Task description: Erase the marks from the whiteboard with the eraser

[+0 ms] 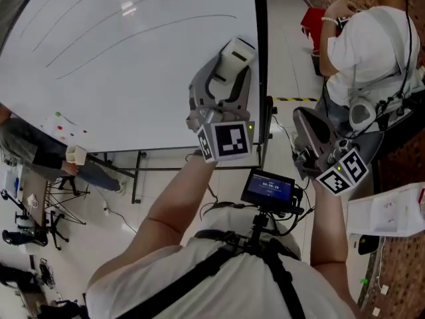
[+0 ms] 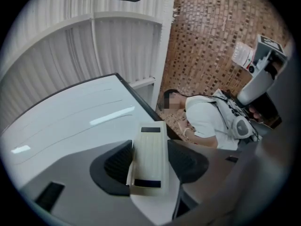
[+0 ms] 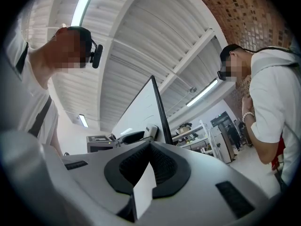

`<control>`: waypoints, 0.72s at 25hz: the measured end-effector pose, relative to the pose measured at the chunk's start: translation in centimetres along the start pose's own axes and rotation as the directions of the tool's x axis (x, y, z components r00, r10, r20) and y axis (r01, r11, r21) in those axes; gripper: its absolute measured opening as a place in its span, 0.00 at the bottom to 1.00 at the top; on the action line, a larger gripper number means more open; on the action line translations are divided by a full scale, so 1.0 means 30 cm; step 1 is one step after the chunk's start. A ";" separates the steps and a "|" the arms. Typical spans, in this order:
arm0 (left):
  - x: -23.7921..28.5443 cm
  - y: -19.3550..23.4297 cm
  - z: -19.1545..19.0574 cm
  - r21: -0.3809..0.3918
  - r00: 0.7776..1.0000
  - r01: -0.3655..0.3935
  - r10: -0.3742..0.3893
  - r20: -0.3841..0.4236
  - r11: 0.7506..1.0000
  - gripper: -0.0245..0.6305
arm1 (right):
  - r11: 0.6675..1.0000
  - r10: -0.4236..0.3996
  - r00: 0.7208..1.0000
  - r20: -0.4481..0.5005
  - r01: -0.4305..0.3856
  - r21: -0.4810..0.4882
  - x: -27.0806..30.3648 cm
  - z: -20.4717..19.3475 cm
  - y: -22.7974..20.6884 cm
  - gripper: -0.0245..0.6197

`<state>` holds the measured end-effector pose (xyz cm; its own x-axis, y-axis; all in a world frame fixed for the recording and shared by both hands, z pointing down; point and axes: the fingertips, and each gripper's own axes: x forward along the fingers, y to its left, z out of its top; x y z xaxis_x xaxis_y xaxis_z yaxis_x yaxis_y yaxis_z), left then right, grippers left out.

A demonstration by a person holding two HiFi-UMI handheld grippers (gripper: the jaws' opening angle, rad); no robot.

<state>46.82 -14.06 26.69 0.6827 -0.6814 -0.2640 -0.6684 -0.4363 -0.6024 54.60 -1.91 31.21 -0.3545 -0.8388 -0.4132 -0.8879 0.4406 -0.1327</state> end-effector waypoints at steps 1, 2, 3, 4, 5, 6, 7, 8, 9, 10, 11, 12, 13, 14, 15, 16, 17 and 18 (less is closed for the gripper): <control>0.009 -0.014 0.003 0.028 1.000 0.018 -0.018 0.000 0.999 0.43 | 1.000 0.003 1.000 0.004 -0.003 -0.002 0.004 0.001 -0.006 0.05; 0.012 -0.008 0.005 0.047 1.000 0.016 -0.016 0.000 0.999 0.43 | 1.000 0.005 1.000 0.006 -0.005 -0.004 0.006 0.003 -0.012 0.05; 0.011 0.016 0.005 0.051 1.000 -0.008 0.007 0.006 0.999 0.43 | 1.000 0.005 1.000 0.008 -0.004 -0.005 0.004 0.005 -0.016 0.05; 0.007 0.059 0.004 0.040 0.999 -0.048 0.047 0.021 0.998 0.43 | 1.000 0.002 1.000 0.008 -0.002 -0.006 0.000 0.007 -0.020 0.05; 0.001 0.114 0.001 0.018 0.994 -0.099 0.098 0.038 0.995 0.43 | 1.000 -0.002 1.000 0.008 0.002 -0.006 -0.004 0.008 -0.025 0.05; -0.007 0.176 -0.006 -0.005 0.988 -0.151 0.151 0.045 0.989 0.43 | 1.000 -0.007 1.000 0.007 0.007 -0.006 -0.008 0.007 -0.030 0.05; -0.016 0.234 -0.016 -0.018 0.979 -0.196 0.197 0.045 0.980 0.43 | 1.000 -0.011 1.000 0.006 0.011 -0.006 -0.010 0.005 -0.034 0.05; -0.024 0.276 -0.021 -0.019 0.972 -0.228 0.229 0.047 0.973 0.43 | 1.000 -0.013 1.000 0.005 0.013 -0.005 -0.011 0.002 -0.037 0.05; -0.027 0.297 -0.022 -0.006 0.968 -0.246 0.246 0.056 0.969 0.43 | 1.000 -0.014 1.000 0.003 0.014 -0.004 -0.010 -0.003 -0.039 0.05; -0.026 0.297 -0.018 0.019 0.966 -0.252 0.250 0.066 0.968 0.43 | 1.000 -0.013 1.000 0.002 0.013 -0.002 -0.007 -0.007 -0.038 0.05; -0.020 0.279 -0.012 0.045 0.967 -0.248 0.245 0.076 0.968 0.43 | 1.000 -0.009 1.000 0.001 0.009 -0.002 -0.003 -0.011 -0.036 0.05; -0.013 0.250 -0.005 0.067 0.970 -0.235 0.229 0.080 0.970 0.43 | 1.000 -0.005 1.000 0.000 0.005 -0.002 0.001 -0.014 -0.033 0.05; -0.005 0.215 -0.001 0.082 0.975 -0.215 0.208 0.077 0.973 0.43 | 1.000 -0.003 1.000 -0.001 0.003 -0.001 0.004 -0.016 -0.030 0.05; 0.000 0.177 -0.003 0.085 0.980 -0.192 0.187 0.063 0.978 0.43 | 1.000 -0.003 1.000 -0.004 0.003 0.001 0.004 -0.019 -0.027 0.05; 0.003 0.140 -0.008 0.081 0.985 -0.168 0.165 0.043 0.982 0.43 | 1.000 -0.007 1.000 -0.006 0.007 0.004 0.001 -0.021 -0.025 0.05; 0.007 0.105 -0.008 0.077 0.990 -0.142 0.140 0.030 0.987 0.43 | 1.000 -0.013 1.000 -0.008 0.013 0.008 -0.003 -0.021 -0.025 0.05; 0.014 0.074 -0.003 0.079 0.993 -0.114 0.113 0.026 0.990 0.43 | 1.000 -0.019 1.000 -0.009 0.019 0.010 -0.006 -0.018 -0.026 0.05; 0.021 0.049 0.005 0.087 0.996 -0.088 0.086 0.028 0.992 0.43 | 1.000 -0.024 1.000 -0.007 0.024 0.011 -0.007 -0.014 -0.028 0.05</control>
<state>46.31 -15.05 25.52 0.6310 -0.6992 -0.3360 -0.6975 -0.3218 -0.6402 55.31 -2.23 31.80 -0.3351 -0.8516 -0.4031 -0.8930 0.4235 -0.1522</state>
